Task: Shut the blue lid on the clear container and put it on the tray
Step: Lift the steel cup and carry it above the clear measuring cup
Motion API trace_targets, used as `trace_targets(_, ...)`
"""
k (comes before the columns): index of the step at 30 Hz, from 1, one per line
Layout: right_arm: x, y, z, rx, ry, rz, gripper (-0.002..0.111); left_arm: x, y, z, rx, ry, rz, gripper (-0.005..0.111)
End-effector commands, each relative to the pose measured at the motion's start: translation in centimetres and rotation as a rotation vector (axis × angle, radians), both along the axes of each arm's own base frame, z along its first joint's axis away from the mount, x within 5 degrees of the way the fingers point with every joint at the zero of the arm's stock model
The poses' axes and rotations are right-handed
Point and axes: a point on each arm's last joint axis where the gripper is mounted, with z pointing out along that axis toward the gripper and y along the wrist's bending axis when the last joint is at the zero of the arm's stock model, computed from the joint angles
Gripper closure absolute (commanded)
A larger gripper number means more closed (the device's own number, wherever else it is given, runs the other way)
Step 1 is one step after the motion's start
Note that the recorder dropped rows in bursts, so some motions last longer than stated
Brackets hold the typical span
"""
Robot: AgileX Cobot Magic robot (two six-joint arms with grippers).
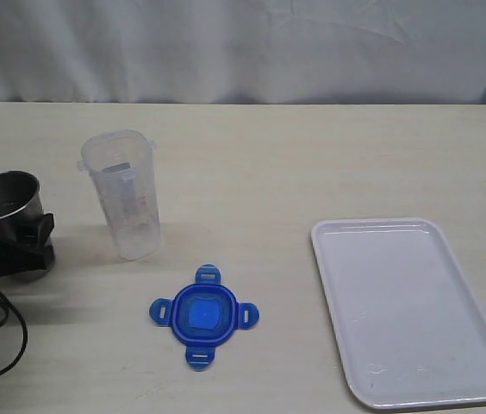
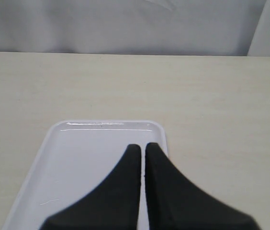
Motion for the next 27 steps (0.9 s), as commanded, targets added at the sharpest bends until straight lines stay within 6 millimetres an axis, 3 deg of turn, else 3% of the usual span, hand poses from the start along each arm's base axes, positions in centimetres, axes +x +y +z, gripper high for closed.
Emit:
trace_targets(1,0.0,0.0,-0.1,-0.007,-0.001,0.001,0.104,0.4,0.1,1.6,-0.004,-0.107,0.015,0.107)
trace_targets(14,0.0,0.0,-0.1,-0.007,-0.001,0.001,0.104,0.2,0.7,6.3,0.003,-0.196,0.087,0.107)
trace_targets(20,0.0,0.0,-0.1,-0.007,-0.001,0.001,0.104,1.5,0.8,8.6,-0.005,-0.101,0.083,0.107)
trace_targets(27,0.0,0.0,-0.1,-0.007,-0.001,0.001,0.104,2.7,0.8,11.4,-0.016,-0.153,0.078,0.107)
